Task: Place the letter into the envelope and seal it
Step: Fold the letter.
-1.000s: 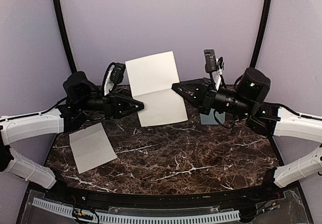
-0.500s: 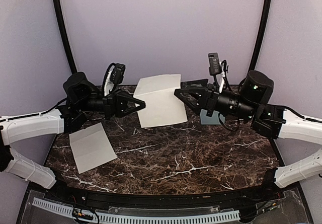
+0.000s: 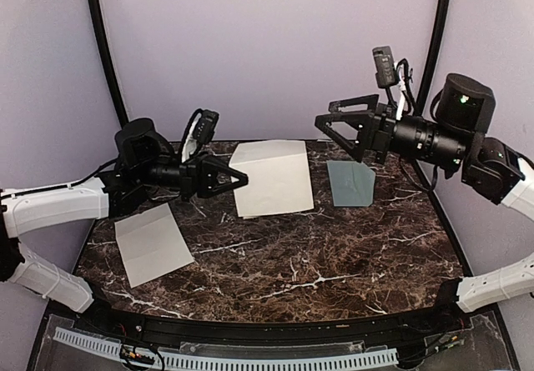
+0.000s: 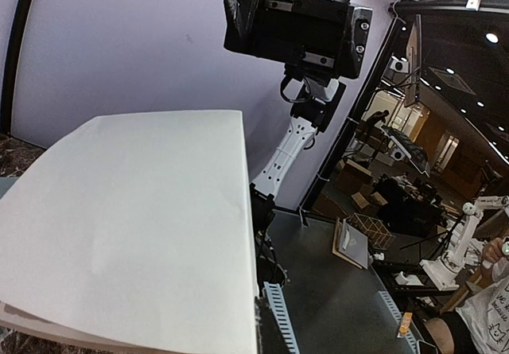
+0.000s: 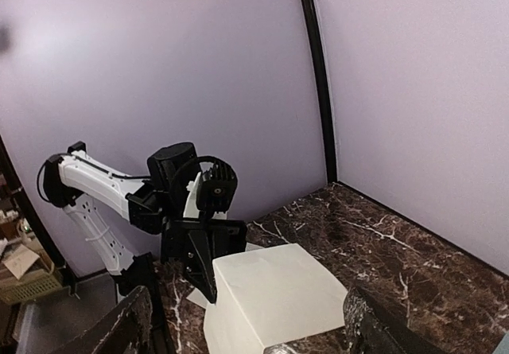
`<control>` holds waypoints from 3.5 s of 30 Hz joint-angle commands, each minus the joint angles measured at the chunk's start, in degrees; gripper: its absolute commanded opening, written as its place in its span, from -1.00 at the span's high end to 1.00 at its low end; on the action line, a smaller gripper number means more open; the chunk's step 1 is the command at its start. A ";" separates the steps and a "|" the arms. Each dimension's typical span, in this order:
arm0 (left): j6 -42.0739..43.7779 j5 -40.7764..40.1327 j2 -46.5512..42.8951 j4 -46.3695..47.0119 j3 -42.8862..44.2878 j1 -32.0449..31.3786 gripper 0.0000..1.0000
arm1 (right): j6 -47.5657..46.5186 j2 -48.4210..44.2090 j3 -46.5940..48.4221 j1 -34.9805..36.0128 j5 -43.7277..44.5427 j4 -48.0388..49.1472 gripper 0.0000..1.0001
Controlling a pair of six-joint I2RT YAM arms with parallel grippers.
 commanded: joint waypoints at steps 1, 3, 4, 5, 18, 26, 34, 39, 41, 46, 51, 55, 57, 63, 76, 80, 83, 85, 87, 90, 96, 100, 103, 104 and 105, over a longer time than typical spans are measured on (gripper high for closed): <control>3.22 1.38 1.09 -4.70 2.87 -1.19 1.00 | -5.93 6.25 7.31 0.29 -4.68 -13.20 -0.45; 3.51 2.23 1.67 -5.38 3.43 -1.41 1.00 | -7.44 9.28 10.29 0.72 -6.09 -17.26 -0.30; 3.58 2.81 2.03 -5.60 3.82 -1.51 1.00 | -8.29 10.89 11.78 1.00 -6.76 -18.94 -0.25; 3.88 2.97 2.20 -6.42 3.97 -1.70 1.00 | -9.03 12.25 13.15 1.32 -7.21 -20.59 -0.20; 6.13 5.01 4.05 -11.48 6.62 -2.24 1.00 | -14.68 21.90 20.86 3.36 -8.25 -32.34 0.29; 7.32 5.89 4.14 -13.09 7.29 -2.34 1.00 | -15.03 21.48 20.67 3.37 -9.55 -33.06 0.46; 8.34 5.77 4.05 -14.67 7.90 -2.49 1.00 | -14.00 20.53 19.55 3.36 -10.55 -32.13 0.88; 9.88 3.30 3.51 -16.59 8.28 -2.67 0.53 | -13.50 19.00 17.59 3.39 -9.74 -29.85 1.00; 12.08 -1.28 1.42 -18.11 8.18 -2.67 0.15 | -13.50 18.21 16.71 3.32 -8.95 -29.13 1.00; 17.07 -16.26 -8.53 -17.82 3.85 -2.52 -0.45 | -11.75 17.48 14.83 3.33 -9.57 -28.40 1.00; 21.62 -16.07 -8.79 -22.33 5.51 -2.52 -0.63 | -10.83 18.55 14.61 3.32 -13.53 -28.26 1.00; 21.20 -10.71 -5.61 -23.52 6.94 -3.40 -0.64 | -10.30 19.84 14.48 3.32 -16.73 -27.89 1.00; 21.64 -10.64 -4.82 -24.03 7.11 -4.75 -0.64 | -10.08 20.36 14.31 3.35 -17.90 -27.87 1.00; 23.83 -10.68 -2.53 -28.43 9.14 -7.38 -0.16 | -10.02 21.47 14.38 3.34 -19.78 -27.99 1.00; 22.74 -8.47 -1.75 -27.26 9.04 -7.50 0.77 | -10.53 22.08 14.74 3.35 -19.68 -29.08 1.00; 22.64 -8.32 -1.87 -27.15 9.00 -7.46 1.00 | -10.20 20.69 13.60 3.35 -17.04 -27.10 0.95; 22.07 -8.39 -2.47 -26.10 8.39 -7.44 1.00 | -8.84 17.30 10.25 3.32 -14.22 -22.36 0.43; 21.17 -8.35 -3.00 -24.54 7.60 -7.43 1.00 | -7.55 14.44 7.30 3.19 -12.65 -18.46 0.22; 20.59 -8.18 -3.28 -23.57 7.23 -7.45 1.00 | -6.25 11.93 4.39 2.76 -12.31 -14.80 0.18; 20.37 -8.03 -3.33 -23.32 7.13 -7.50 1.00 | -4.81 9.39 0.98 2.07 -12.58 -11.04 0.27; 20.22 -7.72 -3.12 -23.22 7.22 -7.47 1.00 | -3.48 7.78 -1.08 1.16 -13.52 -8.63 0.61; 20.22 -7.86 -3.32 -23.14 7.15 -7.48 1.00 | -3.56 8.46 -0.86 0.98 -14.20 -9.54 0.67; 20.18 -7.89 -3.50 -23.14 7.19 -7.50 1.00 | -3.49 8.79 -0.98 0.87 -14.20 -9.95 0.65; 20.23 -7.87 -3.55 -23.14 7.15 -7.50 1.00 | -3.40 8.76 -1.07 0.86 -14.20 -9.89 0.67; 20.26 -7.87 -3.53 -23.13 7.18 -7.48 1.00 | -3.32 8.79 -1.24 0.90 -14.46 -9.68 0.74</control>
